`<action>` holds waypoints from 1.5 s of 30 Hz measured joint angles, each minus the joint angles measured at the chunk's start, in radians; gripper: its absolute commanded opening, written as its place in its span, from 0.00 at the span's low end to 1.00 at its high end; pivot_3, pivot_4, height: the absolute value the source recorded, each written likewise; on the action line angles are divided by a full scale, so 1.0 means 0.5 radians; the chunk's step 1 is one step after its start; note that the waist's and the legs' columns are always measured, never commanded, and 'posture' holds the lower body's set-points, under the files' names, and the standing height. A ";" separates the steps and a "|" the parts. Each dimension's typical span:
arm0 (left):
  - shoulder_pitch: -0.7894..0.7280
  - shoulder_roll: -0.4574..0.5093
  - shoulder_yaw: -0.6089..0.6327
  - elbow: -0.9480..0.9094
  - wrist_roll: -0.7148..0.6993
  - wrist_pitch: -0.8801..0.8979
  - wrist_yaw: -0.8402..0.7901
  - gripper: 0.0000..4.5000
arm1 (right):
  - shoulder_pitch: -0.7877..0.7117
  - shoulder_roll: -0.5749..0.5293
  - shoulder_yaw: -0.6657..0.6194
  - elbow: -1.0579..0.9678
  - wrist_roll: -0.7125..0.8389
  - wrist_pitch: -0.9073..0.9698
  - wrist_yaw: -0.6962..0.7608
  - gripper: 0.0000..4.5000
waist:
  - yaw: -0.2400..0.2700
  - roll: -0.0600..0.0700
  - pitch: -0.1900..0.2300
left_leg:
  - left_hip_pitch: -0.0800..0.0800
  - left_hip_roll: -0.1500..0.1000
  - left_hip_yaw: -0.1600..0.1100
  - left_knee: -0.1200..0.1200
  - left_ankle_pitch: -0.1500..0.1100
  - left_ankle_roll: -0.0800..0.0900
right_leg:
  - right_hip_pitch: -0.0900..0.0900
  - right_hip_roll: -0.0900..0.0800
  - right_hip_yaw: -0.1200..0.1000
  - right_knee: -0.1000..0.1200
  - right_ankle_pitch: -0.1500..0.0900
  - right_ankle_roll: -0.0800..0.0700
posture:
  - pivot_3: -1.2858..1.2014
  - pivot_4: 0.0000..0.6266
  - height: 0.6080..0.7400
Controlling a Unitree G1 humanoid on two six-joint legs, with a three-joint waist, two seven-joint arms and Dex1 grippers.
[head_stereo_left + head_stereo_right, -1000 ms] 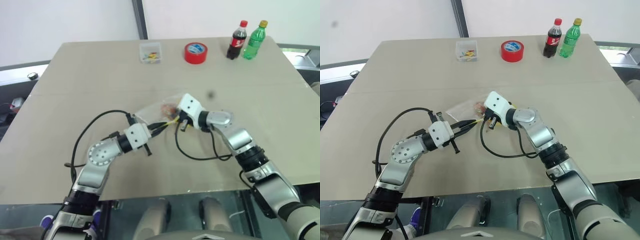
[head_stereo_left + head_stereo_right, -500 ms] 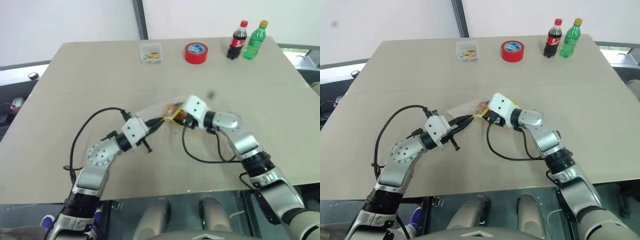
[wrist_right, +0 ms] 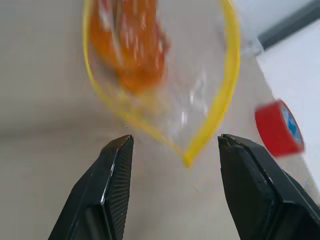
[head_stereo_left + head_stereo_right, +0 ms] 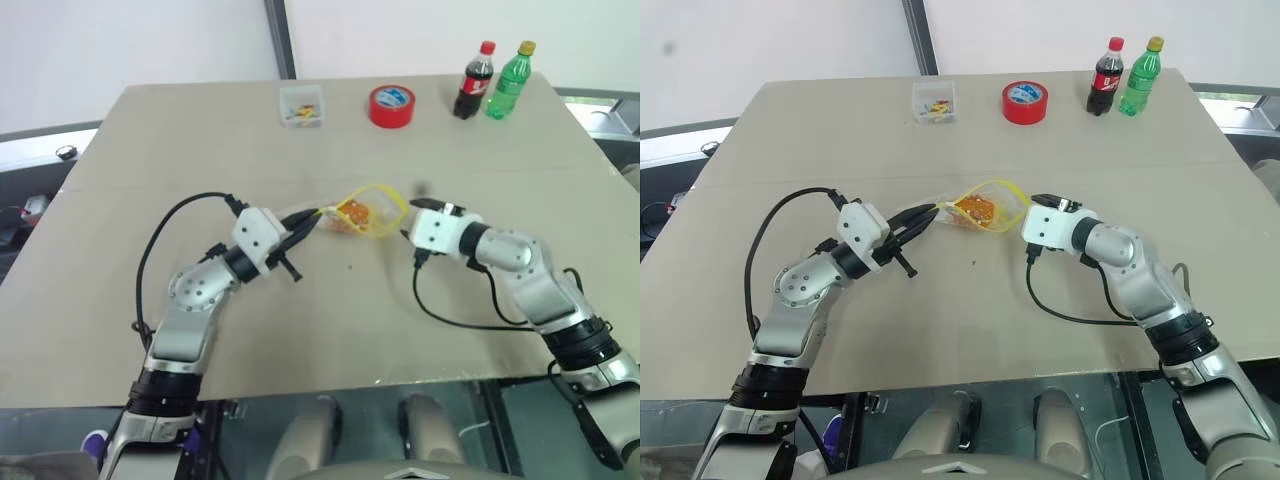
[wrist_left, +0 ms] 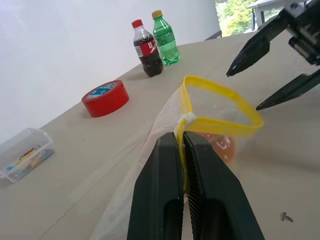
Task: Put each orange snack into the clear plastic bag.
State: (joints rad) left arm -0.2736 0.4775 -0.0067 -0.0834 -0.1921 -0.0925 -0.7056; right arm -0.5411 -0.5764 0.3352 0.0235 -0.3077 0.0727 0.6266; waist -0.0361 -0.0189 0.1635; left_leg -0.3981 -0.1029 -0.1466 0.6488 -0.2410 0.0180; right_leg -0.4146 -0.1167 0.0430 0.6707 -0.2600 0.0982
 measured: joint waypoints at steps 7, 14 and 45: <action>-0.018 0.009 -0.003 0.004 -0.003 0.000 -0.038 0.00 | -0.114 0.116 0.025 0.242 -0.074 -0.133 -0.063 0.61 | -0.009 0.000 0.000 | 0.000 0.001 0.001 0.000 0.000 0.000 | 0.000 0.000 0.001 0.000 0.000 0.000 | 0.52 0.24 1.00; 0.035 0.038 0.000 -0.010 0.001 -0.009 -0.058 0.00 | -0.206 0.192 0.017 0.390 -0.014 -0.244 -0.038 0.43 | -0.004 0.000 0.000 | 0.000 0.000 0.000 -0.001 0.000 0.000 | 0.000 0.000 0.001 -0.002 0.000 0.000 | 0.52 0.24 1.00; -1.030 -0.015 -0.036 1.271 0.146 -0.758 -0.134 0.00 | -0.284 -0.322 -0.441 0.262 -0.033 -0.041 -0.374 0.03 | -0.039 -0.001 0.000 | -0.037 -0.001 0.000 0.002 0.000 0.001 | -0.033 -0.003 -0.003 -0.016 0.005 0.001 | 0.52 0.24 1.00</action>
State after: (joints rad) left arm -0.7883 0.4698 -0.0249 0.5522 -0.1191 -0.4714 -0.7726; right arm -0.6831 -0.7377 0.1146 0.1545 -0.3244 0.0524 0.4398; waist -0.0558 -0.0195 0.1634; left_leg -0.4166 -0.1034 -0.1464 0.6498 -0.2411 0.0182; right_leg -0.4310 -0.1183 0.0416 0.6627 -0.2575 0.0987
